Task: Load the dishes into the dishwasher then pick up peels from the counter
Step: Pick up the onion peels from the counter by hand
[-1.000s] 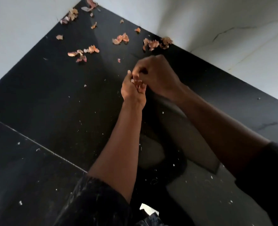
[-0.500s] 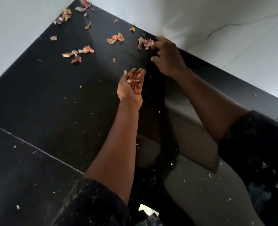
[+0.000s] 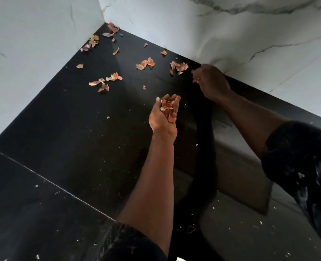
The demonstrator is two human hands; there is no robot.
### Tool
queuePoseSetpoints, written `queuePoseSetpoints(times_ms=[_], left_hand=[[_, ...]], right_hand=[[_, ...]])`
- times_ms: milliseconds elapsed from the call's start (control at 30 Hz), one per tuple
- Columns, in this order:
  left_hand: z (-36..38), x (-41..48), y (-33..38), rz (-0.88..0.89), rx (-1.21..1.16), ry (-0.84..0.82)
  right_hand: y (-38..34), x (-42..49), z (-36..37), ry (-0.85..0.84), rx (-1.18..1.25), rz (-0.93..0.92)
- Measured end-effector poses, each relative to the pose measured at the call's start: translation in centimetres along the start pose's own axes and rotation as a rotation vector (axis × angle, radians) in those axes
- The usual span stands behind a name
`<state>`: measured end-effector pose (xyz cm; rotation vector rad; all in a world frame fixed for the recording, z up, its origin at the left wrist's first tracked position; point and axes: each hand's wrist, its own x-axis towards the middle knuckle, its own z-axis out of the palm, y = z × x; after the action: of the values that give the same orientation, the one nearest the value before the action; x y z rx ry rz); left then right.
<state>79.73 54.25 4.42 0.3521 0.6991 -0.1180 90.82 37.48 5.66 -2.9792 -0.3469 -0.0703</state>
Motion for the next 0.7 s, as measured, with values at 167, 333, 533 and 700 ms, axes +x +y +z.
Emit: queuePoseSetpoints(times_ms=[167, 333, 533, 700], left_hand=[[0.1, 0.0, -0.2, -0.002, 0.005, 0.011], [0.2, -0.4, 0.0, -0.005, 0.027, 0.022], [0.2, -0.7, 0.1, -0.027, 0.074, 0.052], [0.3, -1.0, 0.1, -0.012, 0.164, 0.15]], right_hand=[[-1.6, -3.0, -0.4, 0.065, 0.247, 0.12], [-3.9, -5.7, -1.9, 0.125, 0.663, 0.241], [-6.4, -8.1, -2.7, 0.096, 0.797, 0.204], [-9.3, -8.8, -3.0, -0.025, 0.559, -0.089]])
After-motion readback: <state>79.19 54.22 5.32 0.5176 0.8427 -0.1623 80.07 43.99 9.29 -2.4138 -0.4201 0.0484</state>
